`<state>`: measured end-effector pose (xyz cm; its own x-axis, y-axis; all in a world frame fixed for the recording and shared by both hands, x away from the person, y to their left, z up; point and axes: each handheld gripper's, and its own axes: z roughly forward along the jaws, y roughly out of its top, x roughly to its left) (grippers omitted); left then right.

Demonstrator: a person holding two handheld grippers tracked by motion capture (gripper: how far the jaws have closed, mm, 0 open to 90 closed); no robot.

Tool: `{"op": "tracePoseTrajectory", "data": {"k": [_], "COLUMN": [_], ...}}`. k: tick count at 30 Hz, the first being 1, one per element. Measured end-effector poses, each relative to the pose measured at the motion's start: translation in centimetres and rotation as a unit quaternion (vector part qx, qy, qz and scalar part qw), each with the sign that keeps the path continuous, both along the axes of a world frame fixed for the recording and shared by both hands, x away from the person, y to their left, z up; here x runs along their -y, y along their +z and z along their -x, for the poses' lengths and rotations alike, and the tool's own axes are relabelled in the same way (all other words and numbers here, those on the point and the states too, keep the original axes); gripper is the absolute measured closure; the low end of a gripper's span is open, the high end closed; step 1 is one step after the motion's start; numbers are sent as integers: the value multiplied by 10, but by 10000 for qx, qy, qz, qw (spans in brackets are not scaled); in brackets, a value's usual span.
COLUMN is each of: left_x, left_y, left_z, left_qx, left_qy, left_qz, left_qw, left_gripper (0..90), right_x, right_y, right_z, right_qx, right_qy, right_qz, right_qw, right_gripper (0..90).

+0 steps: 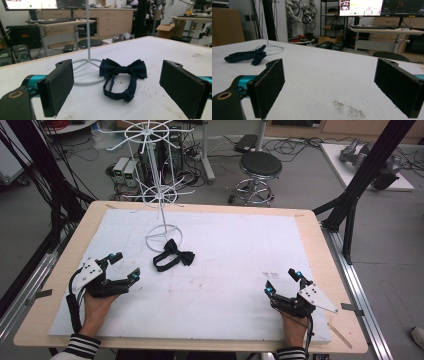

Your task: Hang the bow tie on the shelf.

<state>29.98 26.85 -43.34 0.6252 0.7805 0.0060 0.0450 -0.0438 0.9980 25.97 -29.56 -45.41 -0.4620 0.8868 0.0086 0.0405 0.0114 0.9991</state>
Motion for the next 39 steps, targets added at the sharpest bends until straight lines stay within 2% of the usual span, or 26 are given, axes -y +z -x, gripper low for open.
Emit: {"op": "tracePoseTrajectory", "data": {"k": [3, 4, 7, 10, 12, 15, 19, 21, 23, 27, 29, 30, 33, 37, 39], "left_x": [5, 8, 14, 17, 23, 27, 34, 40, 42, 51, 52, 57, 62, 71, 73], "left_y": [4, 7, 12, 15, 19, 22, 26, 28, 27, 24, 24, 23, 23, 23, 23], "left_z": [-2, -4, -8, -10, -12, -15, -20, -25, -26, -35, -36, -40, -45, -52, -53], "left_qx": [-18, -34, -86, -104, -107, -126, -237, -333, -361, -512, -543, -644, -798, -918, -961], "left_qy": [-63, -107, -200, -239, -289, -320, -389, -459, -470, -527, -539, -587, -653, -691, -689], "left_qz": [-67, -159, -258, -301, -418, -487, -593, -724, -745, -933, -958, -1033, -1106, -1275, -1288], "left_qw": [10000, 9998, 9994, 9992, 9986, 9982, 9972, 9958, 9955, 9929, 9925, 9908, 9885, 9852, 9846], "left_gripper": [132, 132, 136, 147, 154, 158, 157, 157, 157, 157, 157, 157, 163, 166, 166], "right_x": [0, 0, 0, 0, 0, 0, 1, 1, 1, 0, 1, 1, 1, 1, 1], "right_y": [0, 0, 0, 0, 0, 0, 0, 0, 0, 0, 0, 0, 0, 0, 0], "right_z": [0, 0, 0, 0, 0, 0, 0, 0, 0, 0, 0, 0, 0, 0, 0], "right_qx": [-5, 1, -2, -8, -16, -16, -22, -26, -26, -41, -26, -26, -28, -9, -13], "right_qy": [3, 2, 4, 5, 20, 22, 22, 24, 24, 18, 15, 17, 16, 18, 19], "right_qz": [-8, 0, -6, -16, -23, -27, -34, -37, -36, -48, -38, -39, -42, -41, -48], "right_qw": [10000, 10000, 10000, 10000, 10000, 10000, 10000, 10000, 10000, 10000, 10000, 10000, 10000, 10000, 10000], "right_gripper": [86, 86, 86, 86, 86, 86, 86, 86, 86, 86, 86, 86, 87, 87, 86]}}
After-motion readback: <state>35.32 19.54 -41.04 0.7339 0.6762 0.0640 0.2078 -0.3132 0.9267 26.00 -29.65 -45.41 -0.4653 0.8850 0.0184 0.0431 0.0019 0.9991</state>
